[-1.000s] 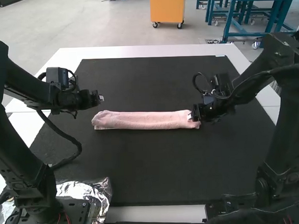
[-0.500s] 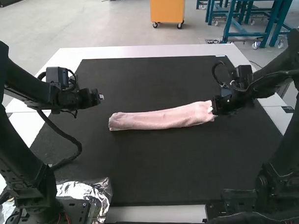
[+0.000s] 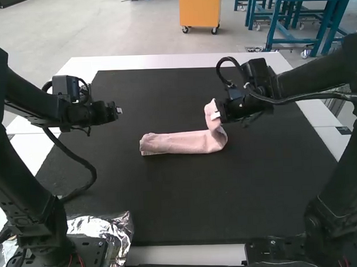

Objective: Fold the towel.

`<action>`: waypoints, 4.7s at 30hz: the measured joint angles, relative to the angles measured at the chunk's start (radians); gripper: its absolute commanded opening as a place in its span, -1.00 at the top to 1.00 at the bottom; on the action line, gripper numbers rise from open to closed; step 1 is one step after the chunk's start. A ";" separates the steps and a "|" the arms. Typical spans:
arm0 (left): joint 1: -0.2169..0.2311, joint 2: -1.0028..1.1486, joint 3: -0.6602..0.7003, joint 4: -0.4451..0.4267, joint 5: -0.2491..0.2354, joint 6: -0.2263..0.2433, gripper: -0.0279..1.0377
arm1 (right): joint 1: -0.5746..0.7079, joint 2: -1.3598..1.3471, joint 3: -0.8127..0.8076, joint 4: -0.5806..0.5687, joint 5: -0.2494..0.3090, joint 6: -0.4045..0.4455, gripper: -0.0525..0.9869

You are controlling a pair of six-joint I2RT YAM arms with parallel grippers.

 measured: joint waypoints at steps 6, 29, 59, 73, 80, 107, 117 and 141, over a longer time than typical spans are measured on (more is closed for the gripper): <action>0.073 0.000 0.000 0.003 -0.001 0.013 -0.87 | 0.129 0.088 0.046 0.043 0.003 0.036 0.95; 0.152 0.000 -0.060 0.057 -0.001 0.087 -0.87 | 0.315 0.389 0.284 0.076 0.026 0.067 0.95; 0.145 0.000 -0.106 0.097 -0.001 0.093 -0.87 | 0.309 0.188 0.365 0.106 -0.043 0.095 0.95; 0.120 0.000 -0.106 0.097 -0.002 0.093 -0.87 | 0.263 0.301 0.132 0.365 -0.050 0.119 0.95; 0.120 -0.005 -0.106 0.096 -0.005 0.093 -0.87 | 0.267 0.422 0.135 0.460 -0.053 0.150 0.95; 0.072 -0.190 -0.076 -0.014 -0.009 0.093 -0.87 | 0.272 0.420 0.243 0.414 -0.057 0.266 0.45; -0.006 -0.345 0.077 -0.172 -0.012 0.087 -0.87 | 0.066 -0.058 0.253 0.295 -0.040 0.273 -0.85; -0.053 -1.222 0.064 -0.217 0.021 -0.042 -0.87 | -0.322 -1.427 -0.030 -0.013 0.216 0.157 -0.85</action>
